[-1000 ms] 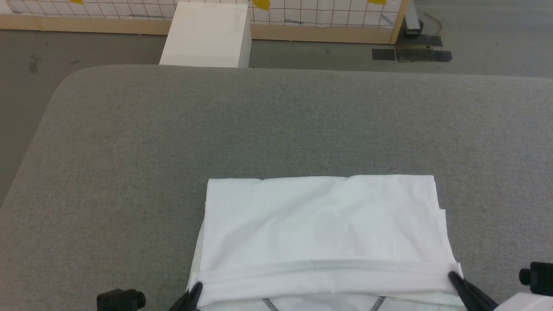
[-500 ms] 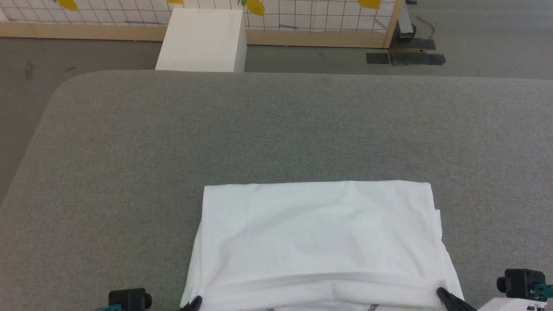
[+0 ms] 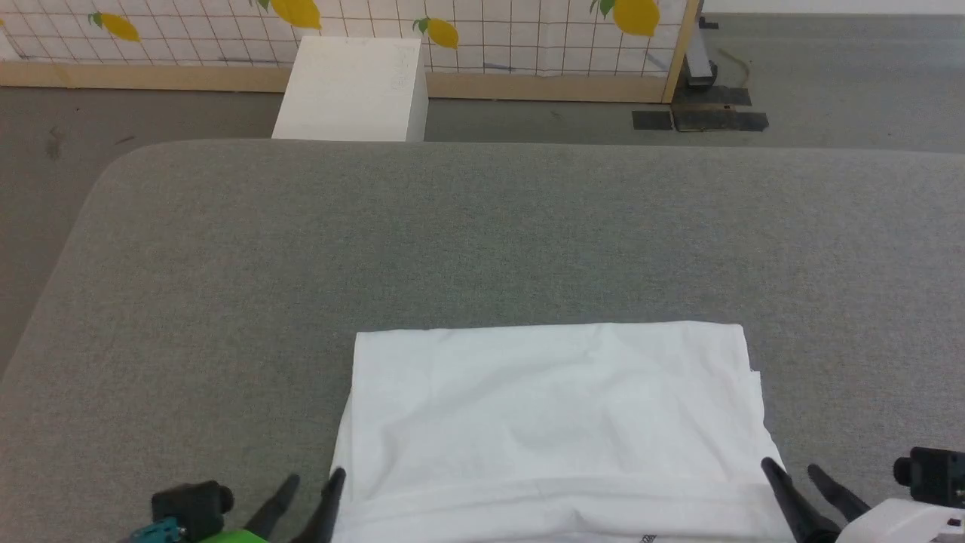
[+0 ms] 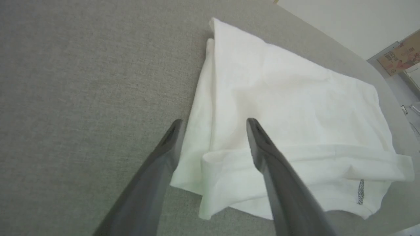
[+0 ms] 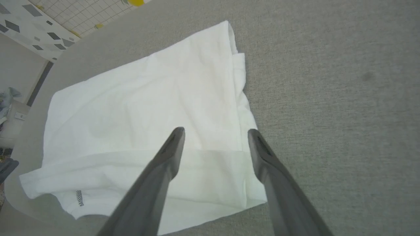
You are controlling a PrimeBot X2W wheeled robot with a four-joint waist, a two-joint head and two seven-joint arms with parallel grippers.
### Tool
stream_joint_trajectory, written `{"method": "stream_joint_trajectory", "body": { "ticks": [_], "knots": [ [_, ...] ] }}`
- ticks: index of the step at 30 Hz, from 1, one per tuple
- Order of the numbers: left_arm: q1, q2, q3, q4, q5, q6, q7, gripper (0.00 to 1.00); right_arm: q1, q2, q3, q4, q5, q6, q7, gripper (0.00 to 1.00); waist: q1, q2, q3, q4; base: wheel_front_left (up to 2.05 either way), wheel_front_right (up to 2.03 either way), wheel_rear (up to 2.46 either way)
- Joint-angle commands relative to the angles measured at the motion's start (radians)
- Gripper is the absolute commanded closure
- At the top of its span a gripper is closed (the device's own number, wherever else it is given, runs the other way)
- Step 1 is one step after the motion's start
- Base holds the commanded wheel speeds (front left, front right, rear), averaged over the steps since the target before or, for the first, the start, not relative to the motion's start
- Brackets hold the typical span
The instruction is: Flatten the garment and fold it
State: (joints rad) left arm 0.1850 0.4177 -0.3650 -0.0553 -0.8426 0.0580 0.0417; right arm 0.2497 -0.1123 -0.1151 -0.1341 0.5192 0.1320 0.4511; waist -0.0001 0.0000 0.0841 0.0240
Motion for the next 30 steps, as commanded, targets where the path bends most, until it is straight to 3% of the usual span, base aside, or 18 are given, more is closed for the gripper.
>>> {"method": "stream_joint_trajectory", "body": {
  "ticks": [1, 6, 11, 15, 19, 30],
  "knots": [
    [0.007, 0.005, 0.023, -0.030, 0.017, 0.018, -0.037, 0.00, 0.013, -0.002, -0.014, -0.028, 0.005, -0.001, -0.012, 0.00, 0.0001, 0.0000, -0.008, 0.000, 0.00, 0.00, 0.00],
    [0.008, -0.028, 0.123, -0.121, 0.124, 0.118, -0.247, 0.00, 0.014, 0.009, -0.078, -0.107, -0.049, -0.001, -0.065, 0.00, 0.0001, 0.0000, -0.014, -0.003, 0.00, 0.00, 0.00],
    [0.020, -0.105, 0.221, -0.201, 0.229, 0.168, -0.301, 0.00, -0.002, 0.016, -0.092, -0.097, -0.122, -0.001, -0.078, 0.00, 0.0001, 0.0000, -0.010, -0.004, 0.00, 0.00, 0.00],
    [0.041, -0.161, 0.294, -0.252, 0.404, 0.167, -0.303, 0.00, -0.033, 0.022, -0.089, -0.050, -0.139, -0.001, -0.051, 0.00, 0.0001, 0.0000, 0.004, -0.002, 0.00, 0.00, 0.00],
    [0.064, -0.196, 0.304, -0.238, 0.538, 0.137, -0.303, 0.00, -0.077, 0.018, -0.085, 0.012, -0.157, -0.001, -0.037, 0.00, 0.0001, 0.0000, 0.024, 0.010, 0.00, 0.00, 0.00],
    [0.014, -0.269, 0.316, -0.191, 0.631, 0.032, -0.303, 0.00, -0.191, -0.036, -0.030, 0.195, -0.136, -0.001, 0.010, 0.00, 0.0001, 0.0000, 0.101, 0.053, 0.00, 0.00, 0.00]
  ]
}}
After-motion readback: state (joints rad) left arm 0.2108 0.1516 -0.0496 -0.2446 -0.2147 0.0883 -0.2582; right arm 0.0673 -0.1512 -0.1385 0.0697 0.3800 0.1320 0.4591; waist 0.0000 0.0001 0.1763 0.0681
